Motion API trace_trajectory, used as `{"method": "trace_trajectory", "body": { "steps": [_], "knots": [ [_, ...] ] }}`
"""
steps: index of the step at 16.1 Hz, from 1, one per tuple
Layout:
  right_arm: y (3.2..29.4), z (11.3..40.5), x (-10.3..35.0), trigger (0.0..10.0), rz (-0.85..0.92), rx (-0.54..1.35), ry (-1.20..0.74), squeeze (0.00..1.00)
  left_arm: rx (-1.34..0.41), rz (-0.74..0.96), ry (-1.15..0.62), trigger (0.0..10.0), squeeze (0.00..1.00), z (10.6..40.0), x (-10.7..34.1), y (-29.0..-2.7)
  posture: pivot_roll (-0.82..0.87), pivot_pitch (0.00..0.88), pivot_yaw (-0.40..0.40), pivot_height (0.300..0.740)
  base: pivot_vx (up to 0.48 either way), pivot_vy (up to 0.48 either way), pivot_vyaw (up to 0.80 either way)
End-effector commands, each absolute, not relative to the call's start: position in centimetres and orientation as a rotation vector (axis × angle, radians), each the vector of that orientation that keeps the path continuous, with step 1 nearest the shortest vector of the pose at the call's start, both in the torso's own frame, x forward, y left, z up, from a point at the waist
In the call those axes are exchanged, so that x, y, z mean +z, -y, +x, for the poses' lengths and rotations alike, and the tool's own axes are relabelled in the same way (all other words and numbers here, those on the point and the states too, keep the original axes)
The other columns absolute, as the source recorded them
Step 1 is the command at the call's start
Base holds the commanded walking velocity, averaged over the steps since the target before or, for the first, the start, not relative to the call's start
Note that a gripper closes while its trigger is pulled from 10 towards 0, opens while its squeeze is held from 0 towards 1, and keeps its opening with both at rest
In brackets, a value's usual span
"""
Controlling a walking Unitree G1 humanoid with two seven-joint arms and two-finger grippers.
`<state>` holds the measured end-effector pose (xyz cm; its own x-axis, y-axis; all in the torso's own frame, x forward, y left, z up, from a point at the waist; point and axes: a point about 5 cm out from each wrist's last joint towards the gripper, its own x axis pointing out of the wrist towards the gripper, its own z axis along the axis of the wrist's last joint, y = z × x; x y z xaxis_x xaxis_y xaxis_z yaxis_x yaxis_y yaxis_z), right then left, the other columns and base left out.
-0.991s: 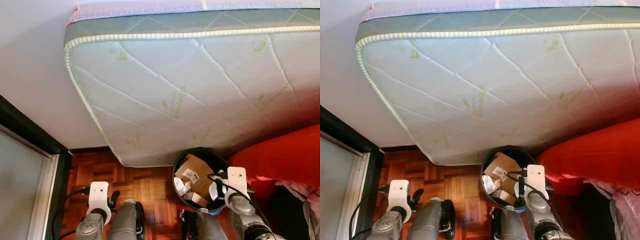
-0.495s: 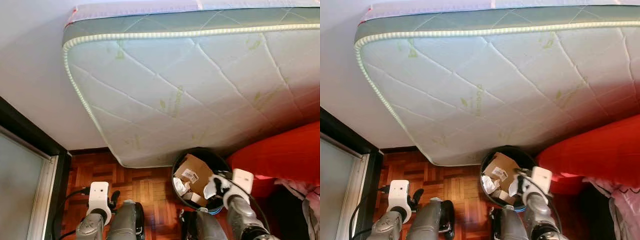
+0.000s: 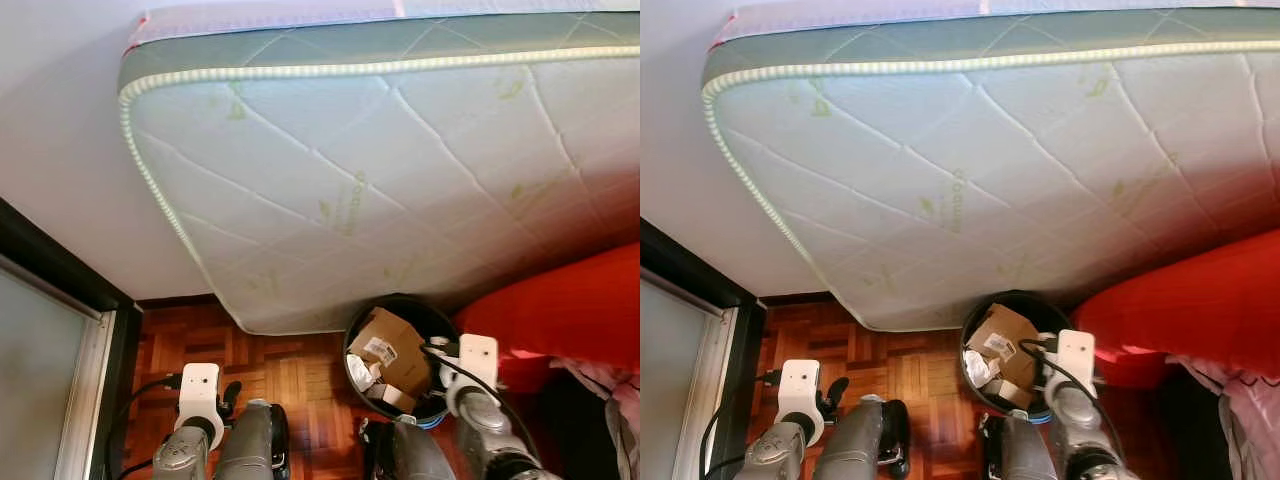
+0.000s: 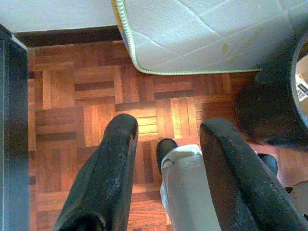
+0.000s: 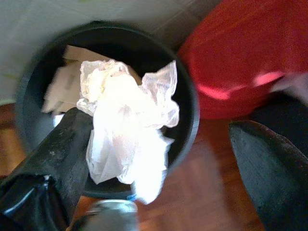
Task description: Clean up the room
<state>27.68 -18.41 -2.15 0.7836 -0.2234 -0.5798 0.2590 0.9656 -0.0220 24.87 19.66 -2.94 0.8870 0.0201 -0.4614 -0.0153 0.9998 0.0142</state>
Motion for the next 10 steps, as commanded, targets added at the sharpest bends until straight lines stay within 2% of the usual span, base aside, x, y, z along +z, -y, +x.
{"method": "trace_trajectory", "body": {
  "steps": [1, 4, 6, 8, 10],
  "knots": [
    [18.6, 26.7, -3.0, 10.0, 0.147, -0.298, -0.669, 1.00, 0.023, 0.000, -0.526, 10.0, 0.00, 23.9, -3.8, -19.7, 0.09, 0.316, -0.013, 0.660, 0.000, 0.000, 0.00],
    [19.2, 25.9, -3.7, 10.0, 0.291, -0.416, -0.717, 1.00, 0.027, 0.000, -0.525, 10.0, 0.00, 23.8, -3.8, -19.8, 0.09, 0.317, -0.013, 0.660, 0.000, 0.000, 0.00],
    [19.7, 26.0, -3.5, 10.0, 0.230, -0.408, -0.703, 1.00, 0.028, 0.000, -0.527, 10.0, 0.00, 23.8, -3.8, -19.8, 0.09, 0.318, -0.014, 0.660, 0.000, 0.000, 0.00],
    [20.6, 26.4, -2.8, 10.0, 0.027, -0.392, -0.658, 1.00, 0.024, 0.000, -0.530, 10.0, 0.00, 23.7, -3.9, -19.7, 0.09, 0.319, -0.014, 0.660, 0.000, 0.000, 0.00],
    [20.0, 26.7, -2.8, 10.0, 0.046, -0.344, -0.654, 1.00, 0.021, -0.001, -0.532, 10.0, 0.00, 23.8, -3.9, -19.6, 0.09, 0.318, -0.014, 0.660, 0.000, 0.000, 0.00]
  ]
}}
